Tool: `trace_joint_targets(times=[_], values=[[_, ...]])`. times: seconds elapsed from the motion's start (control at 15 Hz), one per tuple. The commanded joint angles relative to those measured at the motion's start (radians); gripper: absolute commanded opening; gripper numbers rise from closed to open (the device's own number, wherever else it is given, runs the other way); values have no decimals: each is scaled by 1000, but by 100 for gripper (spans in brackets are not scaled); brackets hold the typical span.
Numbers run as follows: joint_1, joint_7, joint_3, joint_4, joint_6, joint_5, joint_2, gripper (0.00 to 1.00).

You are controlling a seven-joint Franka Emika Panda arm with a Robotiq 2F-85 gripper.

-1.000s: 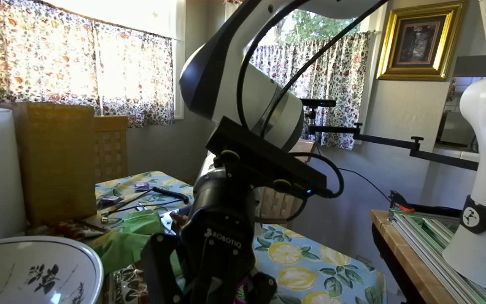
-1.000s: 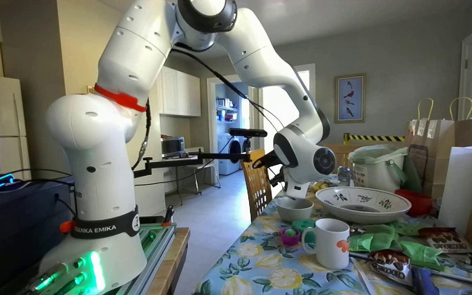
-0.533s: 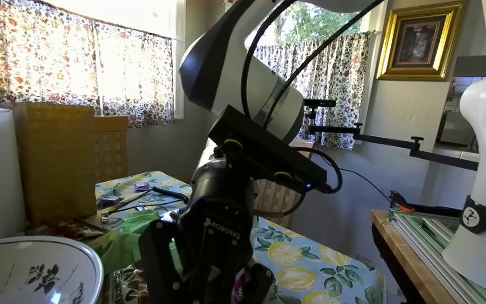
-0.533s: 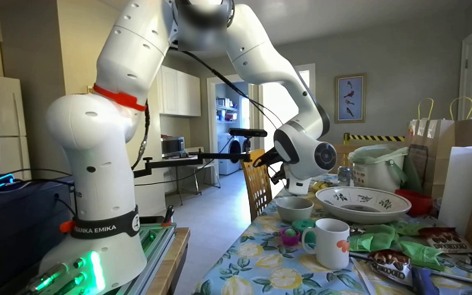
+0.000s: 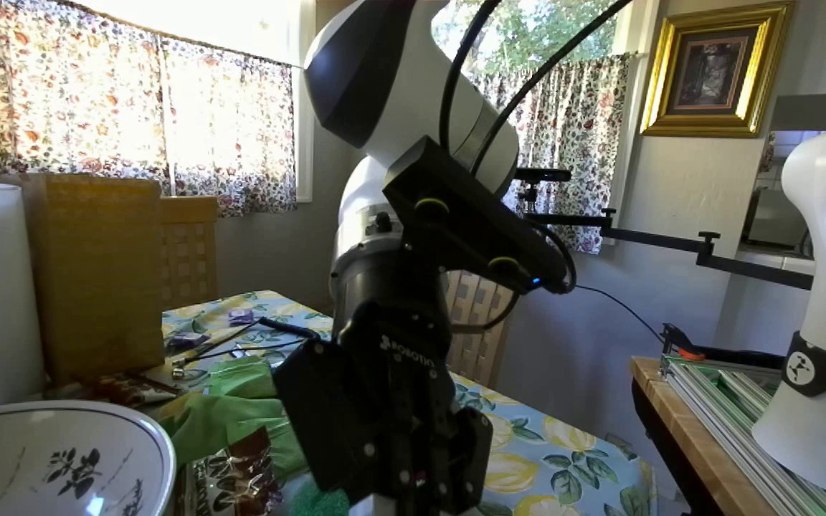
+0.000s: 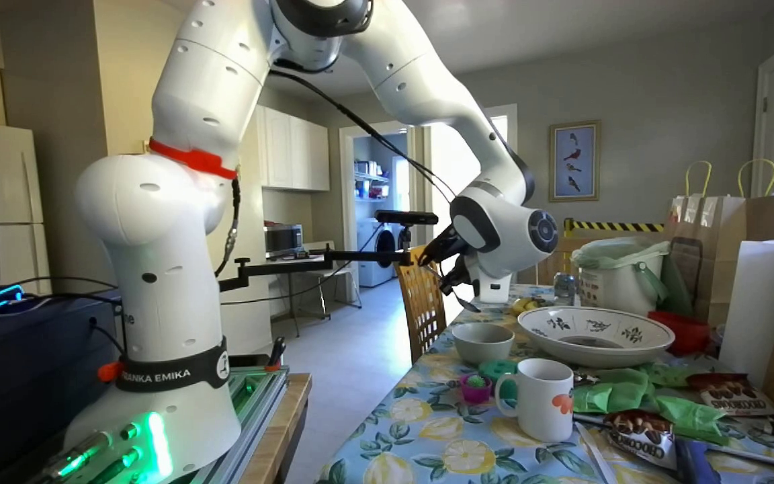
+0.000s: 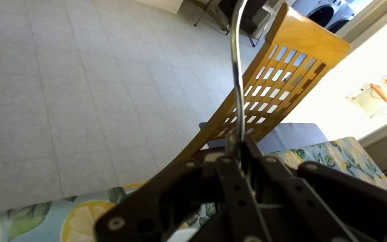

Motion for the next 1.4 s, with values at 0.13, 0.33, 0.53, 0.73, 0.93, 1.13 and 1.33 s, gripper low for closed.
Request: trace_joint_targets(times=[0.13,0.33,0.53,0.73,0.93,1.13,1.33], values=[[-49,37,-26,13,-110,-152,-74,2],[-83,41,-52,14,-148,-217,-91,2],[-114,17,-76,2,-134,-267,-105,2],[-153,-12,-101,1,-132,-292,-100,2],[-190,-44,-116,-5,-154,-298,-94,2],[-217,-60,-130,-18,-177,-301,-96,2],[-239,-74,-144,-35,-197,-304,-95,2]])
